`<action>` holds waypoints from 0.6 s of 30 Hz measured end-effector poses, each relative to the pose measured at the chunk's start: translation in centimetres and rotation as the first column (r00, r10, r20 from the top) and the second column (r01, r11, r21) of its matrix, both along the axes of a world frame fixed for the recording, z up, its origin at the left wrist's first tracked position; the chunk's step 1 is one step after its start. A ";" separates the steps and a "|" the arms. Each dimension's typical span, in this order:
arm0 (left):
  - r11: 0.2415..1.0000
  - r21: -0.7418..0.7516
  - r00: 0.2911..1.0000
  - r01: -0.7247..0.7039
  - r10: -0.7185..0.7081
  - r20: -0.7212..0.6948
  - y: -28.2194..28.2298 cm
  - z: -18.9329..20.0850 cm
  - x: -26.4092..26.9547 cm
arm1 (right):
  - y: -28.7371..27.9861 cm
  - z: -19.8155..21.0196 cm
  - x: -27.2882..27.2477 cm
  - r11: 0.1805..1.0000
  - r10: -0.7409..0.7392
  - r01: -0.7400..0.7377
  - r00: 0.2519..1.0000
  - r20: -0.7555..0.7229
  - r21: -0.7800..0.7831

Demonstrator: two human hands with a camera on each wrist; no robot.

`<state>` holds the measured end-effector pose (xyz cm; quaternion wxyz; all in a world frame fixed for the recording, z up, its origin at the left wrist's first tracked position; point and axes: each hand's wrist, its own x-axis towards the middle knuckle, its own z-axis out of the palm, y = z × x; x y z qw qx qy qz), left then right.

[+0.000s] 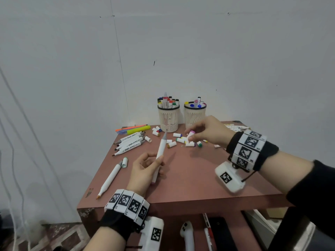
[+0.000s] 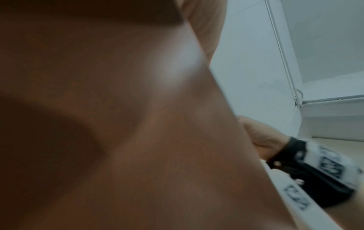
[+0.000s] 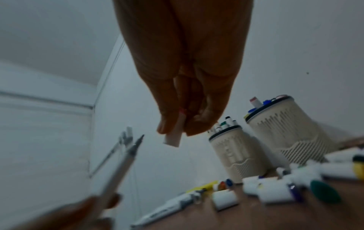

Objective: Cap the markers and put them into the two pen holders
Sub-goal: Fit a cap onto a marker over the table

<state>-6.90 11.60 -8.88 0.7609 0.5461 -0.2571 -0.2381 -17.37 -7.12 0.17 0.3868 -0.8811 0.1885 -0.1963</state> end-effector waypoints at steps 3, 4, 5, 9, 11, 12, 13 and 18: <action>0.996 0.065 0.996 -0.065 0.060 0.072 0.0 -0.3 0.4 | 1.9 -0.9 -1.6 0.931 -0.067 0.003 0.984 0.163 0.365; 0.991 0.109 0.993 -0.076 0.064 0.102 0.0 -0.4 0.6 | 2.4 -1.4 -2.0 0.855 -0.121 -0.020 0.964 0.236 0.518; 0.987 0.144 0.991 -0.072 0.055 0.118 0.0 -0.5 0.8 | 2.9 -1.9 -2.2 0.760 -0.182 -0.059 0.937 0.298 0.648; 0.978 0.197 0.990 -0.068 0.041 0.137 0.1 -0.6 0.9 | 4.3 -3.9 -2.9 0.477 -0.343 -0.213 0.848 0.404 0.853; 0.980 0.191 0.985 -0.052 0.019 0.172 0.2 -0.5 0.6 | 4.9 -4.8 -3.0 0.426 -0.390 -0.251 0.816 0.427 0.869; 0.982 0.185 0.983 -0.043 0.009 0.181 0.3 -0.4 0.5 | 5.1 -5.2 -3.0 0.403 -0.411 -0.268 0.801 0.434 0.875; 0.982 0.184 0.983 -0.038 0.003 0.186 0.3 -0.4 0.5 | 5.2 -5.5 -2.9 0.380 -0.431 -0.284 0.787 0.440 0.880; 0.981 0.193 0.985 -0.029 -0.005 0.172 0.2 -0.5 0.4 | 5.2 -7.4 -1.9 0.338 -0.570 -0.311 0.683 0.456 0.888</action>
